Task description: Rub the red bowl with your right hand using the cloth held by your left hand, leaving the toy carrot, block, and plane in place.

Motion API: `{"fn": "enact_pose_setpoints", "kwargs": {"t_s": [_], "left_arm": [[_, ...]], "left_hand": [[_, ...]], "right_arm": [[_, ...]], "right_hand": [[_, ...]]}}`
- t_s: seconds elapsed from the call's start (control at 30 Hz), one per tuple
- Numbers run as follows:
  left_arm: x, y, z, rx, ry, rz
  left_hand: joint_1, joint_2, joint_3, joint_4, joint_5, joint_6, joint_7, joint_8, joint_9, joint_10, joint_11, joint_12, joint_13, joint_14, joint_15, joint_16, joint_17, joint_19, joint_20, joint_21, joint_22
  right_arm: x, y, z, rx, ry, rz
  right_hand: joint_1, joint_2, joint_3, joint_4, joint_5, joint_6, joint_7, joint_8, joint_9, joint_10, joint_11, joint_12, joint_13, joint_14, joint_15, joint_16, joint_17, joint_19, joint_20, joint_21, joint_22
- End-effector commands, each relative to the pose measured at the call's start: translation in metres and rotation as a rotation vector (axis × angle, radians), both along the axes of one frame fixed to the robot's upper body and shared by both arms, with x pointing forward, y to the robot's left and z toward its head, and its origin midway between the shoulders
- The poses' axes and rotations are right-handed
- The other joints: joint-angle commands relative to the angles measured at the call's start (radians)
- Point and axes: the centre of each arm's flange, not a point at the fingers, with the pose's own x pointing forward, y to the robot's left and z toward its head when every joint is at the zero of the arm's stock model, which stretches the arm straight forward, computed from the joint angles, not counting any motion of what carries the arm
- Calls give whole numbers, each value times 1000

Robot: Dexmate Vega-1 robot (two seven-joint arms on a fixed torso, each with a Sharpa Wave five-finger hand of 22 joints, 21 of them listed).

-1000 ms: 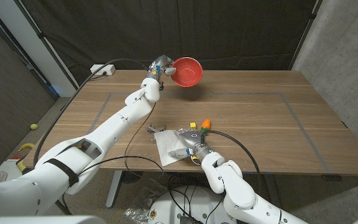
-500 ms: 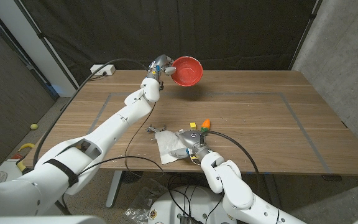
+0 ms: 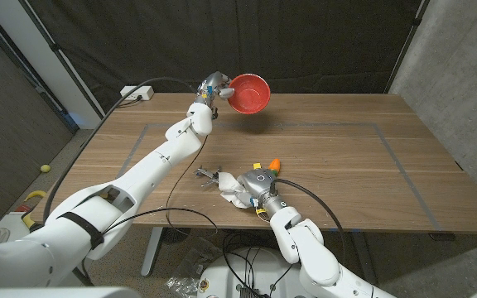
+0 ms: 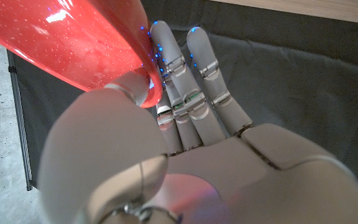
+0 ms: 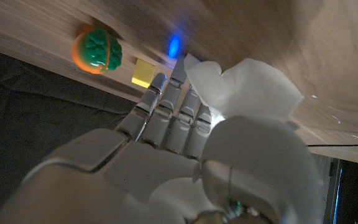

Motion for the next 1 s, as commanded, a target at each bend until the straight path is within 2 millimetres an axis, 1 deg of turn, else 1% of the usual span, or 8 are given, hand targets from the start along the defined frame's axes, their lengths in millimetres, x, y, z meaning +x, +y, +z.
{"fn": "enact_pose_setpoints", "kwargs": {"t_s": [0.03, 0.13, 0.3, 0.33, 0.47, 0.63, 0.9, 1.0], "left_arm": [[-3, 1, -2, 0, 4, 2], [-4, 1, -2, 1, 5, 2], [-8, 2, -3, -3, 5, 1], [-8, 2, -3, -3, 5, 1], [-11, 1, -5, -6, 3, -2], [-15, 2, -6, -9, 2, -7], [-22, 6, -7, -16, -2, -1], [-23, 8, -7, -22, -4, 1]], "left_hand": [[49, 54, 7, 4, 0, 76, 67, -7, 3, 22, -20, 7, 3, 2, -5, 9, 1, 8, -73, 9, 1], [48, 54, 8, 4, 0, 77, 68, -8, 2, 21, -21, 7, 3, 1, -5, 9, 0, 8, -73, 10, 1], [47, 54, 9, 4, -1, 77, 67, -9, 3, 21, -19, 7, 3, 1, -5, 9, 0, 8, -73, 10, 1], [47, 54, 9, 4, -1, 77, 66, -10, 3, 21, -22, 7, 2, 1, -5, 9, -1, 8, -73, 11, 1], [46, 53, 10, 4, -1, 80, 64, -10, 2, 23, -17, 7, 2, 0, -5, 9, -1, 8, -73, 11, 1], [45, 53, 11, 5, -1, 79, 64, -12, 3, 22, -21, 7, 4, 1, -5, 9, -1, 8, -73, 12, 1], [42, 53, 14, 6, -2, 81, 64, -14, 4, 22, -18, 6, 3, 2, -5, 11, -1, 7, -74, 13, 1], [42, 52, 15, 6, -2, 81, 62, -14, 6, 24, -23, 7, 3, 0, -5, 10, -2, 7, -73, 14, 1]], "right_arm": [[-5, -11, -6, 131, -162, 26], [-8, -16, -4, 229, -205, 39], [-9, -30, 3, 492, -243, 76], [-8, -32, 4, 556, -251, 81], [-6, -40, 9, 743, -291, 100], [-5, -45, 13, 868, -307, 124], [-2, -51, 14, 1076, -228, 206], [-1, -54, 17, 1149, -189, 248]], "right_hand": [[54, 26, -6, 2, -18, 76, 12, 23, 8, 70, 4, 34, 28, 43, -121, 65, 63, 19, -60, 38, 17], [65, 32, -3, 2, -20, 83, 15, 25, 10, 78, 10, 39, 34, 43, -122, 69, 71, 22, -60, 46, 20], [73, 39, -3, 6, -25, 85, 13, 24, 10, 79, 12, 42, 44, 41, -121, 72, 81, 24, -59, 57, 25], [72, 40, -4, 9, -26, 86, 13, 24, 10, 81, 19, 44, 46, 42, -118, 73, 83, 21, -59, 59, 27], [76, 39, -6, 11, -31, 94, 22, 27, 12, 86, 21, 48, 54, 43, -118, 78, 92, 22, -55, 69, 30], [79, 41, -7, 13, -34, 94, 27, 28, 15, 88, 25, 50, 61, 45, -118, 82, 100, 19, -54, 76, 34], [86, 42, -8, 14, -39, 97, 29, 30, 18, 90, 31, 54, 72, 48, -118, 87, 111, 24, -46, 91, 40], [89, 41, -8, 15, -40, 97, 33, 30, 19, 92, 30, 55, 75, 47, -117, 88, 114, 23, -46, 97, 43]]}}
